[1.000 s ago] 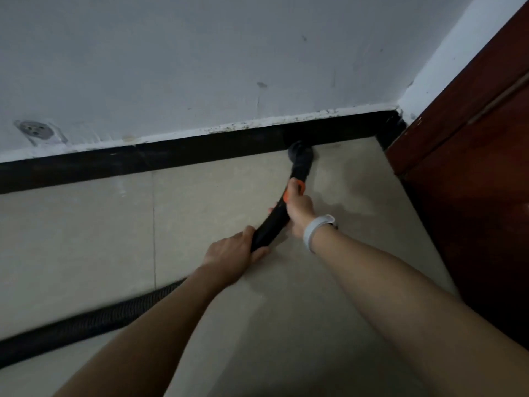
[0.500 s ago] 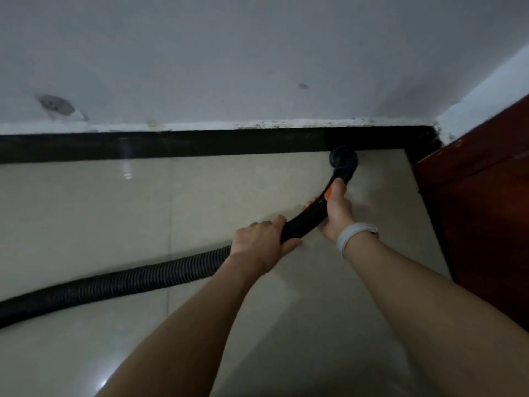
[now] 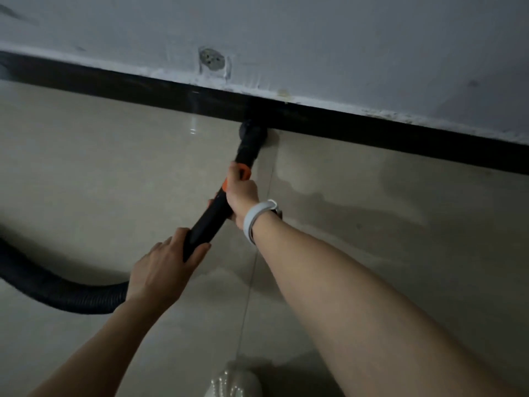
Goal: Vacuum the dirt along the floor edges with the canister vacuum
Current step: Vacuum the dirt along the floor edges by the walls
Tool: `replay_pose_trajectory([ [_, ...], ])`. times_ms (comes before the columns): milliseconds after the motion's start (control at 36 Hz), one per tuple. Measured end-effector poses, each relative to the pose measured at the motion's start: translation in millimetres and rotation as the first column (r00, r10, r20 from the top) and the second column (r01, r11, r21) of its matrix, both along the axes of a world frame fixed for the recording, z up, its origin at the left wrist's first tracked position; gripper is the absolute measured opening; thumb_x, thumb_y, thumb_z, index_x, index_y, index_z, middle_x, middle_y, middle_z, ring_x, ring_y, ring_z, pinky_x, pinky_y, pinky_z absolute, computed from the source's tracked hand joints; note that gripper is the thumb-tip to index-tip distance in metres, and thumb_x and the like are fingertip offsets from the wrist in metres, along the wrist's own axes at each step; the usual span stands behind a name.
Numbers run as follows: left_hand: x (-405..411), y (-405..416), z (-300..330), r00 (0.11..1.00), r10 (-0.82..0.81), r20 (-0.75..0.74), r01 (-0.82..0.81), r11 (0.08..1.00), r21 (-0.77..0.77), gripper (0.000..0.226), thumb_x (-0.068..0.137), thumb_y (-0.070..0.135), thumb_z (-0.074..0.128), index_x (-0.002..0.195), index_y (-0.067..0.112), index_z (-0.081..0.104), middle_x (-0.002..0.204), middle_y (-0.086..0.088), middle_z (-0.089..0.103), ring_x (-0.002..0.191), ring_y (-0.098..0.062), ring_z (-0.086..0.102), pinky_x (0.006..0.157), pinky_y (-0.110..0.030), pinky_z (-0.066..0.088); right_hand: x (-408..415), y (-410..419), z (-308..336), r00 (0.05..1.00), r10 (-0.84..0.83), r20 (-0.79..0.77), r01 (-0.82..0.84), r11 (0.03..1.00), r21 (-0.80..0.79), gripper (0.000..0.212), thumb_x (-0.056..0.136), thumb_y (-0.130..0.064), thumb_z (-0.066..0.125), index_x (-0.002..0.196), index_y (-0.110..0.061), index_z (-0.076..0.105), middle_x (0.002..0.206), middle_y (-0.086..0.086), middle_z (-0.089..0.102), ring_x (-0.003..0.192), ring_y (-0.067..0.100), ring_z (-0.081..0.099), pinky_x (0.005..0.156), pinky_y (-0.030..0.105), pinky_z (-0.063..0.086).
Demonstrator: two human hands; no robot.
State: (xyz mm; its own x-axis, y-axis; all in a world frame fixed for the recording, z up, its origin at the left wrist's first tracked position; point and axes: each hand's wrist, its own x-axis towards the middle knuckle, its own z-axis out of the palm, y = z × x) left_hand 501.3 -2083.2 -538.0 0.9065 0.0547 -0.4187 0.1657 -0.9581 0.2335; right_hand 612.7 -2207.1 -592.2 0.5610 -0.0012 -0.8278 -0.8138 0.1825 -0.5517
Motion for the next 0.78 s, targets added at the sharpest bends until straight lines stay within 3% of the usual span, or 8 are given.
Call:
replay_pose_trajectory([
  [83,-4.5,10.3,5.0,0.997,0.072,0.012,-0.072,0.997,-0.009,0.041,0.091,0.058,0.037,0.11,0.023,0.044,0.072,0.006,0.052,0.066,-0.023,0.057,0.062,-0.04,0.053,12.6,14.3,-1.0,0.993,0.117,-0.033,-0.117,0.993,-0.002,0.109,0.051,-0.088,0.037,0.124,-0.008,0.048,0.116,0.016,0.063,0.1,0.038,0.064,0.094,0.051,0.05],
  [194,-12.0,2.3,28.0,0.998,0.042,-0.053,-0.041,0.999,0.014,0.041,0.092,0.059,0.036,0.11,0.024,0.045,0.07,0.009,0.049,0.066,-0.021,0.055,0.058,-0.034,0.045,-4.2,-1.7,56.2,0.989,0.057,-0.139,-0.047,0.996,0.072,0.06,0.093,-0.057,0.047,0.126,-0.007,0.042,0.103,0.013,0.058,0.073,0.026,0.064,0.072,0.039,0.057],
  [306,-36.1,-19.9,63.4,0.986,-0.044,-0.164,0.036,0.998,-0.051,0.04,0.092,0.061,0.037,0.113,0.029,0.047,0.079,0.008,0.054,0.071,-0.017,0.056,0.061,-0.032,0.046,-51.5,-39.7,94.5,0.956,-0.104,-0.274,0.129,0.989,0.072,0.062,0.097,-0.049,0.049,0.141,-0.009,0.033,0.124,0.016,0.054,0.081,0.026,0.061,0.057,0.034,0.053],
  [472,-83.6,-51.5,133.7,0.942,-0.124,-0.311,0.082,0.986,-0.143,0.04,0.089,0.065,0.04,0.111,0.032,0.05,0.095,0.004,0.067,0.089,-0.022,0.065,0.071,-0.031,0.048,-123.9,-81.5,168.7,0.861,-0.314,-0.399,0.333,0.943,-0.023,0.058,0.097,-0.045,0.05,0.14,-0.01,0.034,0.114,0.015,0.051,0.091,0.03,0.058,0.071,0.039,0.053],
  [556,-102.5,-54.3,176.6,0.938,-0.101,-0.331,0.037,0.98,-0.194,0.041,0.087,0.066,0.043,0.106,0.03,0.051,0.093,0.002,0.068,0.089,-0.023,0.065,0.073,-0.032,0.05,-139.2,-86.8,218.1,0.863,-0.296,-0.41,0.315,0.949,-0.023,0.049,0.097,-0.046,0.049,0.13,-0.012,0.037,0.115,0.016,0.051,0.086,0.029,0.059,0.058,0.036,0.052],
  [667,-115.2,-46.9,239.1,0.936,0.006,-0.352,-0.112,0.953,-0.281,0.038,0.086,0.066,0.046,0.098,0.03,0.051,0.088,0.001,0.066,0.086,-0.023,0.064,0.075,-0.036,0.052,-137.9,-74.0,283.4,0.902,-0.229,-0.367,0.232,0.972,-0.038,0.042,0.098,-0.046,0.048,0.118,-0.011,0.037,0.103,0.012,0.052,0.096,0.032,0.06,0.061,0.037,0.052],
  [778,-114.6,-28.6,297.3,0.945,0.067,-0.321,-0.145,0.964,-0.223,0.041,0.087,0.064,0.047,0.102,0.027,0.051,0.097,-0.002,0.068,0.095,-0.027,0.064,0.074,-0.035,0.048,-126.4,-44.6,338.4,0.931,-0.17,-0.321,0.168,0.985,-0.035,0.042,0.098,-0.044,0.049,0.12,-0.009,0.038,0.097,0.01,0.049,0.089,0.028,0.057,0.059,0.035,0.052],
])
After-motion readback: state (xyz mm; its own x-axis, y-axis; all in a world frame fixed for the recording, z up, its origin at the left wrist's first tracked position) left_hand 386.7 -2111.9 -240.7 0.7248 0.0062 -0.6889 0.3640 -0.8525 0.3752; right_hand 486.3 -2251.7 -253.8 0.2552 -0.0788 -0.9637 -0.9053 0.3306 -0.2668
